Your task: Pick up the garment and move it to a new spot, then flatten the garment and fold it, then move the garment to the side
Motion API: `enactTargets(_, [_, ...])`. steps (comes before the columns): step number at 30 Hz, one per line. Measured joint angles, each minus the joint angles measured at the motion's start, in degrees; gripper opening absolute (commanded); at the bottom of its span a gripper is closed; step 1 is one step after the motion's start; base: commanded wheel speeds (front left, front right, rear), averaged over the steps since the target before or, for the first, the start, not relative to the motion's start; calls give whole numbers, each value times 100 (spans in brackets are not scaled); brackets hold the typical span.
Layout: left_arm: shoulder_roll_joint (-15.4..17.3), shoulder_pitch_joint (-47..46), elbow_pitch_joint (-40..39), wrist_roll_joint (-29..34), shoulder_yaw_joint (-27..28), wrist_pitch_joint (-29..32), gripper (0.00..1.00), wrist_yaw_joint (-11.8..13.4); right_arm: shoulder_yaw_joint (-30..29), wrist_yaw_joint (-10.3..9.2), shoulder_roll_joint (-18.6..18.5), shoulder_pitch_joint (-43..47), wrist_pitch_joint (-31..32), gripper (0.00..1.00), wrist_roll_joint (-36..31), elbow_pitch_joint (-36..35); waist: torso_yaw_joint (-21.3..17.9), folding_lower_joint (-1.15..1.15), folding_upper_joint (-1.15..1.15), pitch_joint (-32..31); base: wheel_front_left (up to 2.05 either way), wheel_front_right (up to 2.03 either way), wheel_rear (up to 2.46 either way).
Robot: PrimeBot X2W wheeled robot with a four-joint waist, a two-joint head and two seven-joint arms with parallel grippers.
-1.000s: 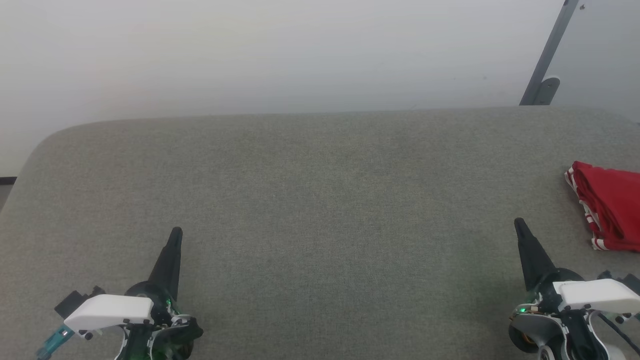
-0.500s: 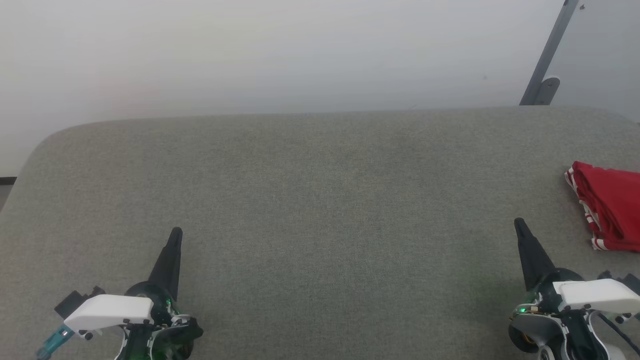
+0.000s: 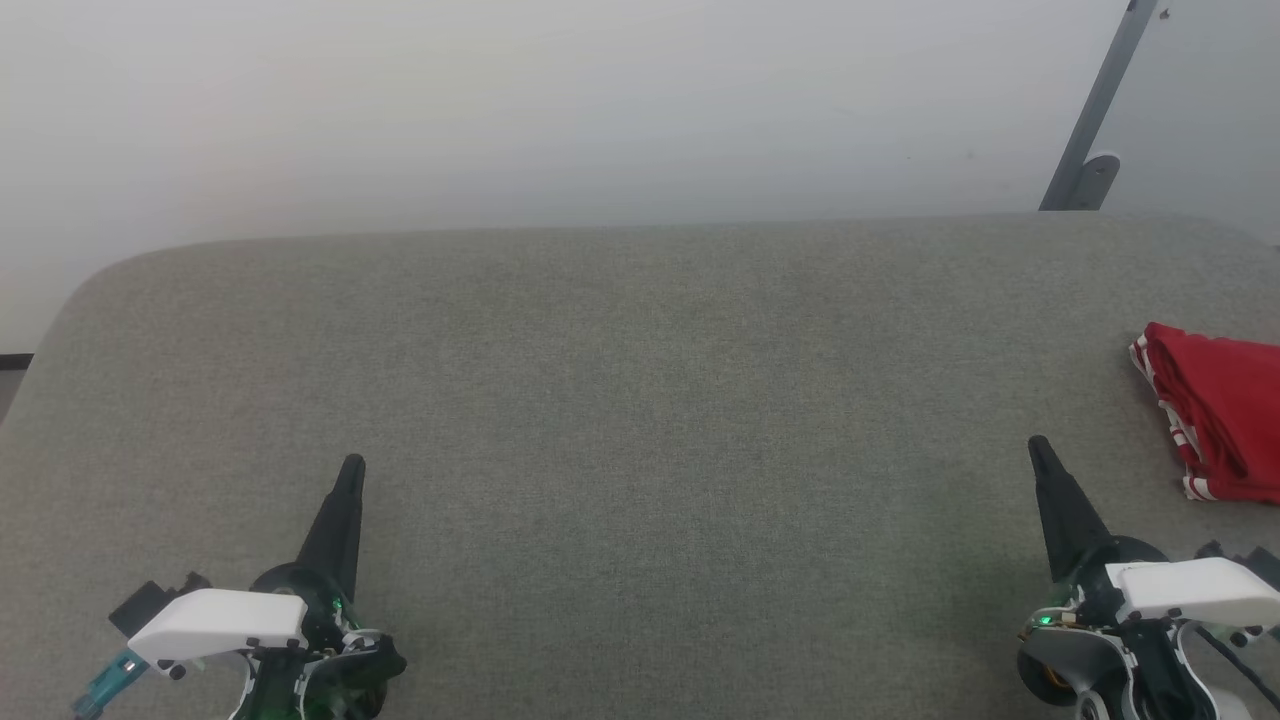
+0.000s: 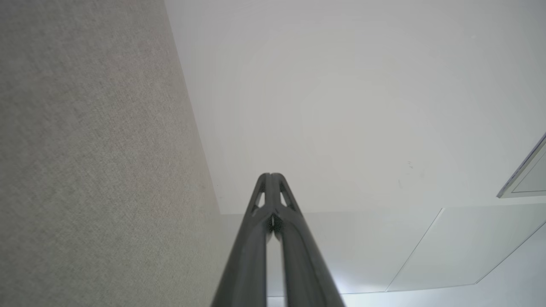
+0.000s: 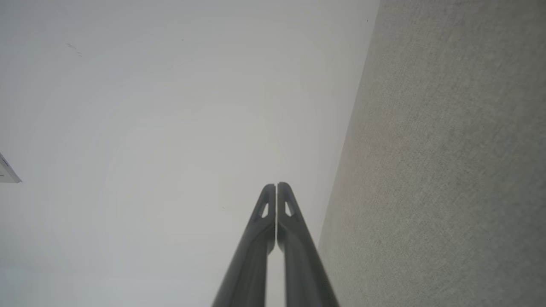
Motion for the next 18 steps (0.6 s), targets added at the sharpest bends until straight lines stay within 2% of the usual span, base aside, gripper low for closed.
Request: enactTargets(18, [-8,0,0,15,11,2,0,0,1,0,1,0,0,0,1,0,0,0,0,0,0,0,0])
